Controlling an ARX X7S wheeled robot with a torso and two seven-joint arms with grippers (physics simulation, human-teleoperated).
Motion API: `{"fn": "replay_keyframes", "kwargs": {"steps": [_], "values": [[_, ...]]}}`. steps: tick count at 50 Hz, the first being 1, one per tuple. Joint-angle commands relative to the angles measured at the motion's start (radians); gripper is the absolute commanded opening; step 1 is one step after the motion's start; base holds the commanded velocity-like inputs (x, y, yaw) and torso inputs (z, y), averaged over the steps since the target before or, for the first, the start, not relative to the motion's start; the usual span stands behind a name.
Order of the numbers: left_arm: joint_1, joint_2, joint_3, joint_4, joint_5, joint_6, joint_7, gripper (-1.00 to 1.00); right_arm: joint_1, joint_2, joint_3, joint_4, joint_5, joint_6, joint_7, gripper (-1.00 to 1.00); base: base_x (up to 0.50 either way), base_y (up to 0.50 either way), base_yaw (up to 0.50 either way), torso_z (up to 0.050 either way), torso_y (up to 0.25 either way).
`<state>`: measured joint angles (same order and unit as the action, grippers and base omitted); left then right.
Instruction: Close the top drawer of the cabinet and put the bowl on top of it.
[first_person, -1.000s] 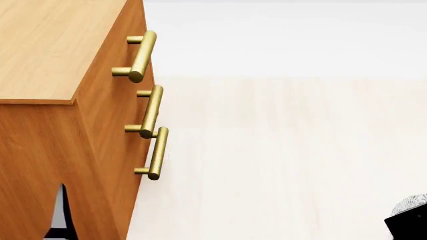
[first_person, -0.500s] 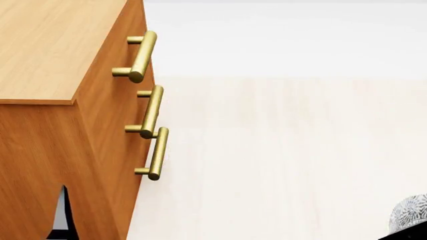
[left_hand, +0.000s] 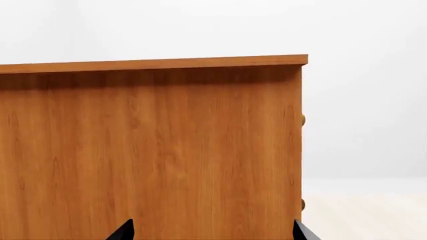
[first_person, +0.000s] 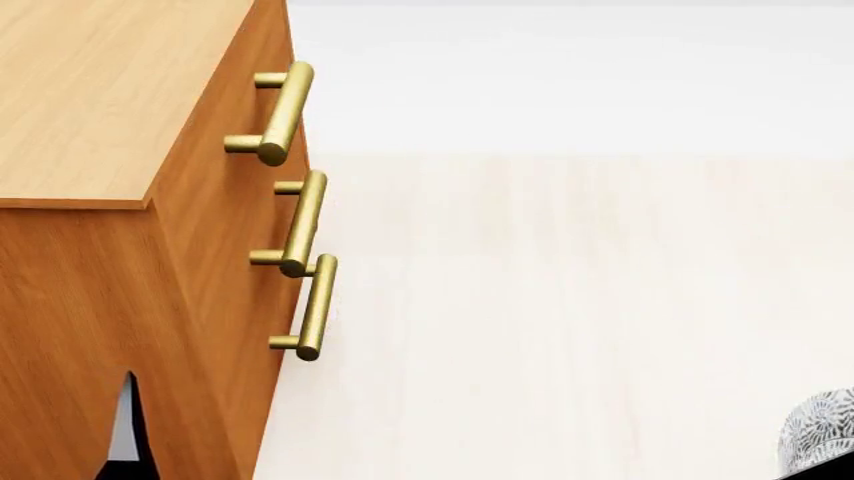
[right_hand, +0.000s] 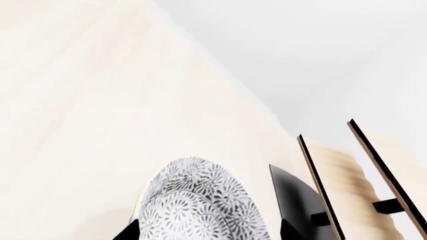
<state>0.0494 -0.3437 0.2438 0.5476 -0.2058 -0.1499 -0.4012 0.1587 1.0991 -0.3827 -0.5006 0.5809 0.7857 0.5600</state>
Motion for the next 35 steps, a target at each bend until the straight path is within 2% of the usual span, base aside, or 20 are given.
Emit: {"fn": "replay_keyframes", "kwargs": {"steps": [1,35], "values": [[0.000,-0.004,0.000,-0.006,-0.002,0.006,-0.002,1.00,0.016,-0.034,-0.032,0.045,-0.030,-0.019,-0.022,1.00,0.00,0.00,0.00,0.000,0.000],[-0.002,-0.012,0.003,-0.012,-0.010,0.010,-0.012,1.00,0.005,-0.086,-0.074,0.142,-0.070,-0.082,-0.053,1.00,0.00,0.00,0.00,0.000,0.000]]}}
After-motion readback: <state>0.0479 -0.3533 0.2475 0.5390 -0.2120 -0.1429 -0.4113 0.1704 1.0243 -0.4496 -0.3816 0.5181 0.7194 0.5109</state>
